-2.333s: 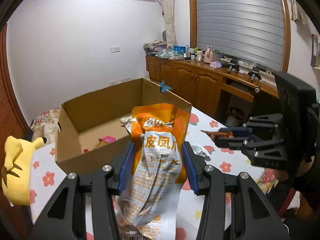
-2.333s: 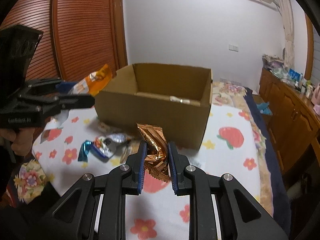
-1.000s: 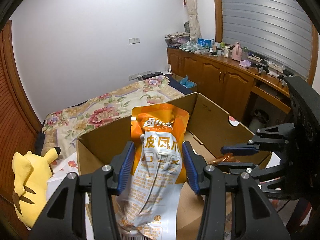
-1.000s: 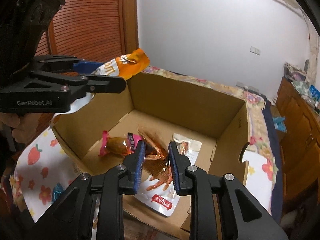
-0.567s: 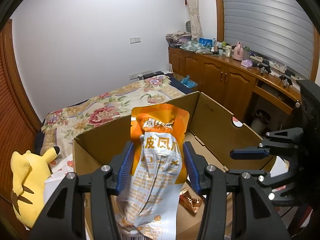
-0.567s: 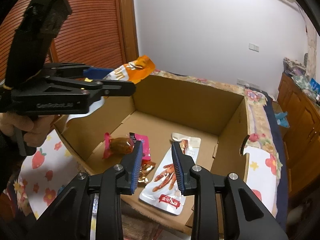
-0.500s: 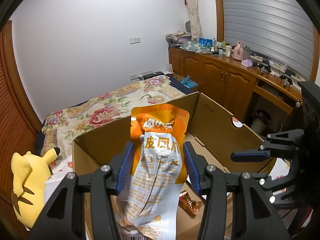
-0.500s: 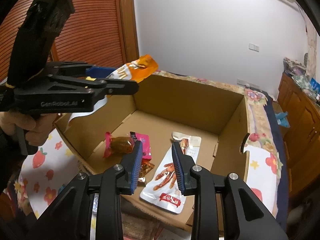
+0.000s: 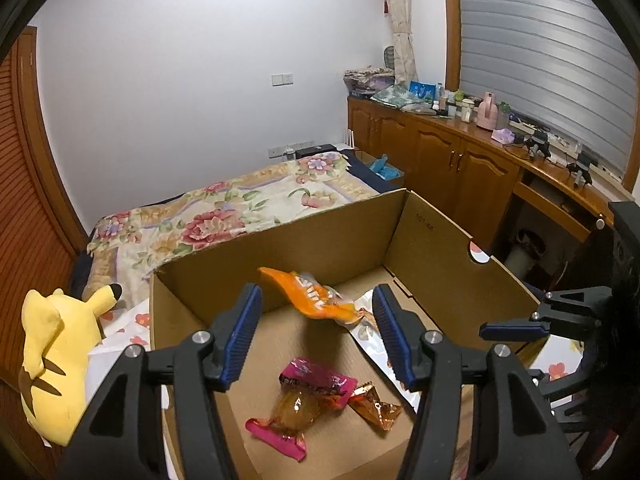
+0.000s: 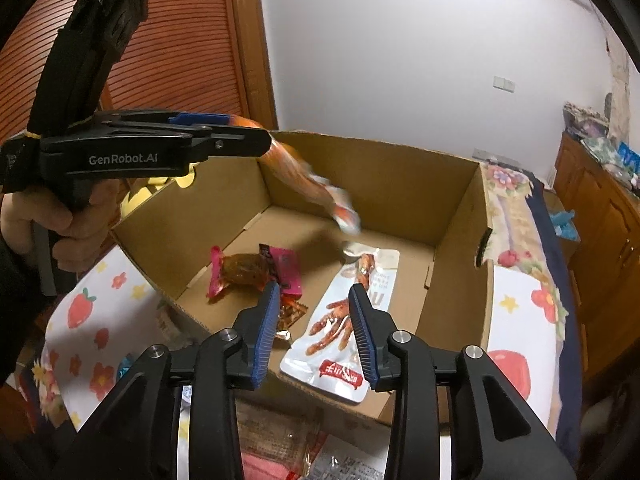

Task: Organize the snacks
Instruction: 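Carry both snacks over the box and open both tools to drop them, then move both tools back to the pile toward the blue candy and foil packet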

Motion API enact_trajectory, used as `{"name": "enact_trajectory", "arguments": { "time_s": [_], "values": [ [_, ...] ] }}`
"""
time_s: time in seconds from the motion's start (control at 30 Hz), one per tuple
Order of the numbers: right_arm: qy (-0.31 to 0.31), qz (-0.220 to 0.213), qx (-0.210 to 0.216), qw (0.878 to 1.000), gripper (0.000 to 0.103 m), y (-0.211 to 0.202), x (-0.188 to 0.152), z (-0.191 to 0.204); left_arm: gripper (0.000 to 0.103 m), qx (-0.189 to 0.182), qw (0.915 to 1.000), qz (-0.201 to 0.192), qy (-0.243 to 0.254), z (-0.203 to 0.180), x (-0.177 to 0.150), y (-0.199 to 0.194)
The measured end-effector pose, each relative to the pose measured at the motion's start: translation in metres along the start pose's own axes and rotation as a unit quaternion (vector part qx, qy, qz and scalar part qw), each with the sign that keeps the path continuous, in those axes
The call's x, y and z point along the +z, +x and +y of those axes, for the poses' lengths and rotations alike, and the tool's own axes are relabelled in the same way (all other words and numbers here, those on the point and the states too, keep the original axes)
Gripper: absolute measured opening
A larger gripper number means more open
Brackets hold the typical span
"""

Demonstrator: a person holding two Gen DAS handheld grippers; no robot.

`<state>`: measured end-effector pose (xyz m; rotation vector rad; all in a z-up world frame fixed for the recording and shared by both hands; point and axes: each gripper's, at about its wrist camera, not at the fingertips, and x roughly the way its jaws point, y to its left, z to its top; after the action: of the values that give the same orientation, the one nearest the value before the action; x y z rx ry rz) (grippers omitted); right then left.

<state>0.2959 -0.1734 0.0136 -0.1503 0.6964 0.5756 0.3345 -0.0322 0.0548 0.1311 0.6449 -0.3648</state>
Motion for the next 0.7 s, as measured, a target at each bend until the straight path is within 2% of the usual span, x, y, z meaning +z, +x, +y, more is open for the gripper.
{"name": "enact_trajectory", "arguments": {
  "time_s": [0.37,0.53,0.6,0.7],
  "values": [
    [0.012,-0.014,-0.013,1.000,0.040,-0.031,-0.018,0.006,0.058,-0.007,0.9998,-0.018,0.003,-0.013,-0.030,-0.044],
    [0.017,-0.024,-0.026,0.999,0.047,-0.052,-0.034,0.011,0.058,-0.012,0.9995,-0.027,0.008,-0.022,-0.058,-0.073],
    [0.024,-0.026,-0.025,0.999,0.048,-0.060,-0.040,0.014,0.058,-0.010,0.9996,-0.024,0.014,-0.026,-0.072,-0.083],
    [0.022,-0.039,-0.049,0.998,0.049,-0.079,-0.049,0.019,0.058,-0.006,0.9995,-0.025,0.016,-0.031,-0.089,-0.097]
  ]
}}
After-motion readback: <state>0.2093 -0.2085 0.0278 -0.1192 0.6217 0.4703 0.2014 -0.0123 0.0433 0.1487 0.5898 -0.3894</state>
